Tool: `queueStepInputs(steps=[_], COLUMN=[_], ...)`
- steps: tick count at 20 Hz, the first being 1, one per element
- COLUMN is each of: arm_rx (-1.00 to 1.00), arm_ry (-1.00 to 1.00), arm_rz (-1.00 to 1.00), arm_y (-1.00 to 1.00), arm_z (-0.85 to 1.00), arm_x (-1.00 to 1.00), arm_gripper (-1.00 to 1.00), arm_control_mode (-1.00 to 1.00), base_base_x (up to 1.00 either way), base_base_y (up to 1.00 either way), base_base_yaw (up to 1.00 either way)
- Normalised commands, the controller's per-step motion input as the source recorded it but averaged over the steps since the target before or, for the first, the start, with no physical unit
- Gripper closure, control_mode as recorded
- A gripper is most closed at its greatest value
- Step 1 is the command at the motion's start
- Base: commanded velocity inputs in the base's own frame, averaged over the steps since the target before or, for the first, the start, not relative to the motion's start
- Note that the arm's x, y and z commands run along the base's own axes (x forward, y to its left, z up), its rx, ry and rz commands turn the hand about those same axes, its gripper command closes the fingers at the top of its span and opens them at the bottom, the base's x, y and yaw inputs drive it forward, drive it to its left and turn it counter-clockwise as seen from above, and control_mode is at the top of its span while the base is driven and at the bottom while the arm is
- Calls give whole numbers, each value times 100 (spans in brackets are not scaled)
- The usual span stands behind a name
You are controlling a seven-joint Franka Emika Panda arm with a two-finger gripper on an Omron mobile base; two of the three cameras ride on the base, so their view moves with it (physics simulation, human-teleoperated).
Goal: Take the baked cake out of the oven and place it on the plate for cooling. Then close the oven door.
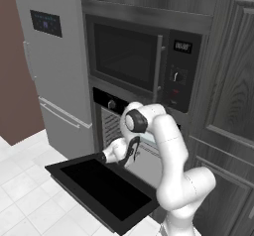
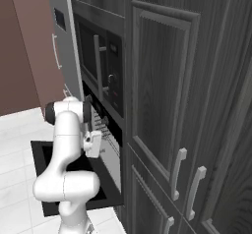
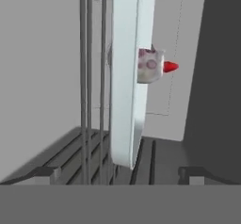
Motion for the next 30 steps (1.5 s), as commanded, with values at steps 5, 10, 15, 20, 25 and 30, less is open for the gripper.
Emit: queueStepInputs(steps=[5,10,15,20,25,30], arm_rx=[-9,-7,-1,0,0,0], arm_ry=[-6,-5,-1,0,0,0], arm_rz=[-2,-1,0,0,0,0], arm_y=[-27,-17,-7,-7,-15,-11], arm_z=[-38,-30,-25,-24,-21,-17], arm_x=[19,27,29,36,33,16], arm_gripper=[-100,-100,-100,-100,-100,100], arm_control_mode=[-100,-100,-100,-100,-100,-100], base_base_x=[0,0,0,0,0,0], base_base_y=[0,0,0,0,0,0], base_base_yaw=[0,0,0,0,0,0])
